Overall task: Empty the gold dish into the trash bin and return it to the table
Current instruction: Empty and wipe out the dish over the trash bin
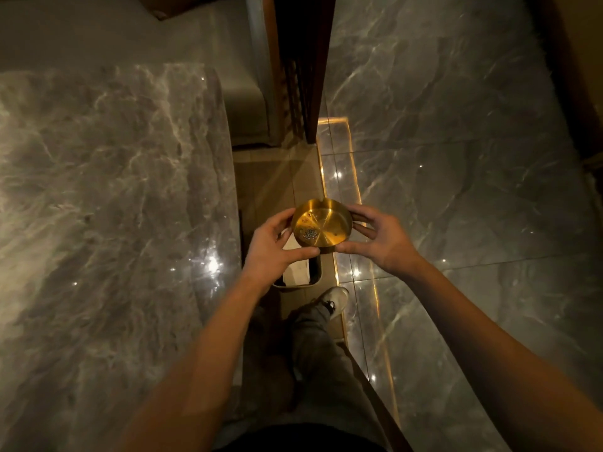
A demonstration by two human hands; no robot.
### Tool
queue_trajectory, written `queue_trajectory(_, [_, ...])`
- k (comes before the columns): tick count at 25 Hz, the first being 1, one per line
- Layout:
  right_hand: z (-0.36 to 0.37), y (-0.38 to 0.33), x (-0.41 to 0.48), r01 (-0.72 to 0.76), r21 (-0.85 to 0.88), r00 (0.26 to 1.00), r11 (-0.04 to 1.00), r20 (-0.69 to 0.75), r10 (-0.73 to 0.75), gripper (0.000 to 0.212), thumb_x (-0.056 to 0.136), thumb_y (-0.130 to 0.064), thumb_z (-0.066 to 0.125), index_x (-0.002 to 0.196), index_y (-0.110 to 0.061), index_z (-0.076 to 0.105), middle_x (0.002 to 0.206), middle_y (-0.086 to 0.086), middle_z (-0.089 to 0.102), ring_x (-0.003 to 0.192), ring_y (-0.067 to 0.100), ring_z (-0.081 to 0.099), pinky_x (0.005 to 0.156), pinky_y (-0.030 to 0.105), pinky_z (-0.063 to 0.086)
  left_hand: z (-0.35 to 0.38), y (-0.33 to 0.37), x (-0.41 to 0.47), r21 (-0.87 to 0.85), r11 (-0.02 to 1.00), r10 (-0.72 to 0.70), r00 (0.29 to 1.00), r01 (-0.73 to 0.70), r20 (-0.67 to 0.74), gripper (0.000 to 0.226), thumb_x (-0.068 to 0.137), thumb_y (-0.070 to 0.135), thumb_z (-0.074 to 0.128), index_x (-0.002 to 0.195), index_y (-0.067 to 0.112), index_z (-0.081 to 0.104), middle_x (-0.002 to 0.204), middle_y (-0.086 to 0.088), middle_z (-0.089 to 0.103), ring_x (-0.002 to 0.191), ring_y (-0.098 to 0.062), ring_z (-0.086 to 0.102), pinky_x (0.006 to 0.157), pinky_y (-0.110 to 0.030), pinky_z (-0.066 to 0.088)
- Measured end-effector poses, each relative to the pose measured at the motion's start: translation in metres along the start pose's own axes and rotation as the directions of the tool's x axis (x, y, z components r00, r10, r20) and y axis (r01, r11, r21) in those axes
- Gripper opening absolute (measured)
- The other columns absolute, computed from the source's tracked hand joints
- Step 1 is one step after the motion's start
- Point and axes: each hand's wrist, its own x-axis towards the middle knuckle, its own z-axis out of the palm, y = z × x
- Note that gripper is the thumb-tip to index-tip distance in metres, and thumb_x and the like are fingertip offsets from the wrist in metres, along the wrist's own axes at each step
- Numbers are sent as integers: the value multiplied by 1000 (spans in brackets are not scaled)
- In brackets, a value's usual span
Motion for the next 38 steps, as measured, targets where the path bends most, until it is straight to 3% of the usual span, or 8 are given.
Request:
queue_trajectory(5, [-3,51,10,-107,15,992,994,74,106,77,63,-3,85,132,-10,52,127,3,56,115,3,53,92,5,43,17,-56,14,-69,991,-112,994,112,0,81,61,1,86,133,20,52,134,1,60,129,-12,52,112,-40,40])
queue_trajectory(8, [0,83,26,-164,37,981,986,107,160,76,63,-4,85,132,-6,53,129,9,58,120,14,56,96,12,46,21,-83,28,-118,978,-175,984,175,7,81,64,-1,84,135,18,50,136,2,57,132,-11,49,107,-29,45])
queue_trajectory(11, [3,112,45,-218,36,966,975,149,210,78,63,-3,85,133,-4,52,131,11,59,124,20,54,107,27,43,27,-107,41,-160,962,-227,974,223,-9,78,66,-3,82,134,19,50,134,6,55,132,-10,47,90,-11,49])
queue_trajectory(17, [7,163,91,-307,25,928,951,228,294,68,66,5,82,128,-2,55,127,13,61,121,20,54,86,6,47,39,-164,78,-188,930,-335,938,315,-86,87,61,2,87,138,15,49,138,-2,56,131,-13,50,110,-37,43])
queue_trajectory(26, [27,223,142,-345,1,888,938,323,326,56,69,3,80,122,-4,61,111,4,68,101,3,64,79,8,48,33,-221,126,-154,892,-444,886,425,-133,96,57,8,90,141,12,44,139,-6,54,130,-18,50,111,-40,41])
queue_trajectory(30, [34,244,154,-387,24,872,922,336,357,54,72,7,76,122,-5,59,105,-3,67,90,-3,64,70,3,47,37,-239,137,-117,888,-460,868,445,-189,80,61,8,89,132,12,53,129,-5,61,121,-17,57,97,-29,49])
queue_trajectory(33, [37,264,164,-403,42,864,914,348,365,52,73,5,76,120,-7,59,106,-2,67,94,0,63,73,6,49,41,-251,146,-120,880,-474,855,459,-209,64,64,8,87,121,11,60,116,-2,66,108,-15,63,83,-21,50])
queue_trajectory(38, [47,294,177,-431,65,846,900,377,378,42,74,3,76,110,-14,63,104,-3,68,99,6,64,92,19,49,42,-278,158,-153,840,-543,808,521,-230,57,62,12,88,115,13,65,112,-3,70,103,-18,65,79,-25,50])
